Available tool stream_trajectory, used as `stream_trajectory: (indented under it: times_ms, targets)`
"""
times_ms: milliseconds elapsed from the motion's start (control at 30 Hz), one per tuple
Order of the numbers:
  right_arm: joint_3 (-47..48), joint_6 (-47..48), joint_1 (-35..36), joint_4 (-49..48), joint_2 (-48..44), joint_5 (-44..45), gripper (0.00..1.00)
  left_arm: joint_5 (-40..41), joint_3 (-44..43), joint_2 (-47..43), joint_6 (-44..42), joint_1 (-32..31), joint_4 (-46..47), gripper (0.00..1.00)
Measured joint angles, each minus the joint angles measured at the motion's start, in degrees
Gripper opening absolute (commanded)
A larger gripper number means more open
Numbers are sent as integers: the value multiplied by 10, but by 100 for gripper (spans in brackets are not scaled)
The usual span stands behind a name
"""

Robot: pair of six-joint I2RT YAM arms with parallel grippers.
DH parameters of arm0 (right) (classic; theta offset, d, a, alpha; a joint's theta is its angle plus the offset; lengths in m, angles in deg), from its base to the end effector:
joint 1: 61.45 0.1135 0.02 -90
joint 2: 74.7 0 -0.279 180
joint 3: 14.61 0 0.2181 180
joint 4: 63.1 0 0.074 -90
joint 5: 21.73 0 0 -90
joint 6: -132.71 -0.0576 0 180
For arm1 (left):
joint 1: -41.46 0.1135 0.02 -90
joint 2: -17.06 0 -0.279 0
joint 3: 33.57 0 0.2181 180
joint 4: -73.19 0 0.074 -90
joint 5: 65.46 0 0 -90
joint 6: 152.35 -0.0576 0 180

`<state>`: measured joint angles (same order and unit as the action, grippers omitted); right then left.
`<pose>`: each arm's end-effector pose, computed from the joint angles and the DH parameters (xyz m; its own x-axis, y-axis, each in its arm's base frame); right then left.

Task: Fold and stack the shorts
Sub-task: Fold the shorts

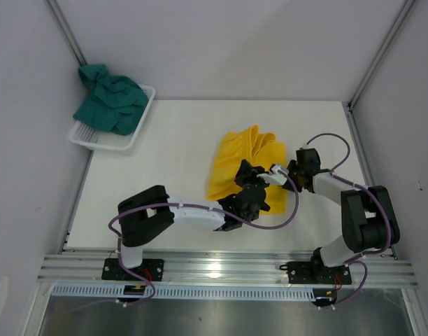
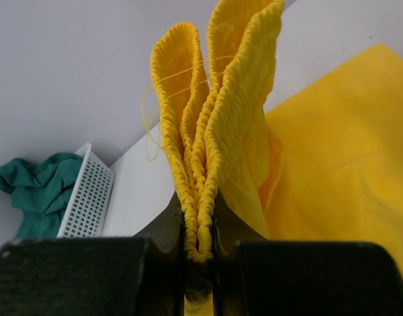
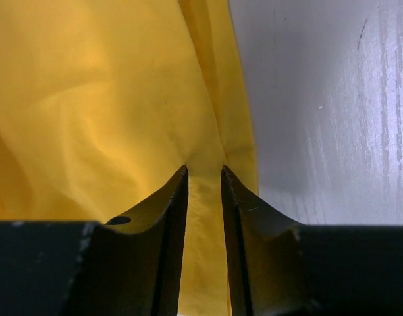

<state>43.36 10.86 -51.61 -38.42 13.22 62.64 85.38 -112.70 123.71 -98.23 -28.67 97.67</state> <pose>0.2699 0.0525 0.1763 -0.8017 0.3939 -0.4495 0.2320 0.8982 0.3734 0.1817 -0.3547 0.2746 0.0803 0.6181 -0.7820 0.1417 0.7695 0.6228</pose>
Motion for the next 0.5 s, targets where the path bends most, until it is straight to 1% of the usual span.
stream_trajectory:
  times_ms: [333, 500]
  targets:
    - [2, 0, 0, -16, 8, 0, 27, 22, -53, 70, -63, -40, 37, 0]
    - [5, 0, -1, -20, 14, -7, 27, 40, -107, 123, -77, -56, 45, 0]
